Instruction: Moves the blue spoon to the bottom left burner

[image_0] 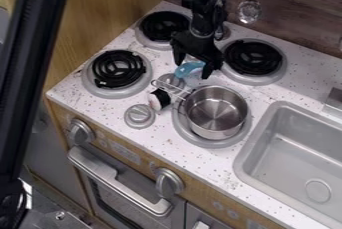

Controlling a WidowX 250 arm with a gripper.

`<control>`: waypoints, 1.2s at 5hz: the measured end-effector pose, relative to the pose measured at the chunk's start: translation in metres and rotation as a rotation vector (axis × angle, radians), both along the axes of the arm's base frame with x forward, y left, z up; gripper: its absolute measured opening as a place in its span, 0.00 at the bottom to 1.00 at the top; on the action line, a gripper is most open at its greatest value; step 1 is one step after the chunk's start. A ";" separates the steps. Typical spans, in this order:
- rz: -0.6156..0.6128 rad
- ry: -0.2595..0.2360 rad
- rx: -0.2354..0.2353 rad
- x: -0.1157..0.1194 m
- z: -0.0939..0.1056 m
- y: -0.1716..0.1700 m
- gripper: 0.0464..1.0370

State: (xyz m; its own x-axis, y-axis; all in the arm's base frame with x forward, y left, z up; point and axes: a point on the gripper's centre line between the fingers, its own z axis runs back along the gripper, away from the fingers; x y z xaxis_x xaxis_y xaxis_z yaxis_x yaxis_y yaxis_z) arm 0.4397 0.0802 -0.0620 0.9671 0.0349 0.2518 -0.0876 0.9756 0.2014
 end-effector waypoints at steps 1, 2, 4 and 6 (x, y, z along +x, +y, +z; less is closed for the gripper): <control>0.018 0.007 -0.003 0.002 -0.010 0.007 0.96; 0.024 0.013 -0.025 0.004 -0.017 0.005 0.93; 0.022 0.005 -0.042 -0.002 -0.022 0.001 0.39; 0.070 -0.048 0.050 -0.028 0.016 0.034 0.35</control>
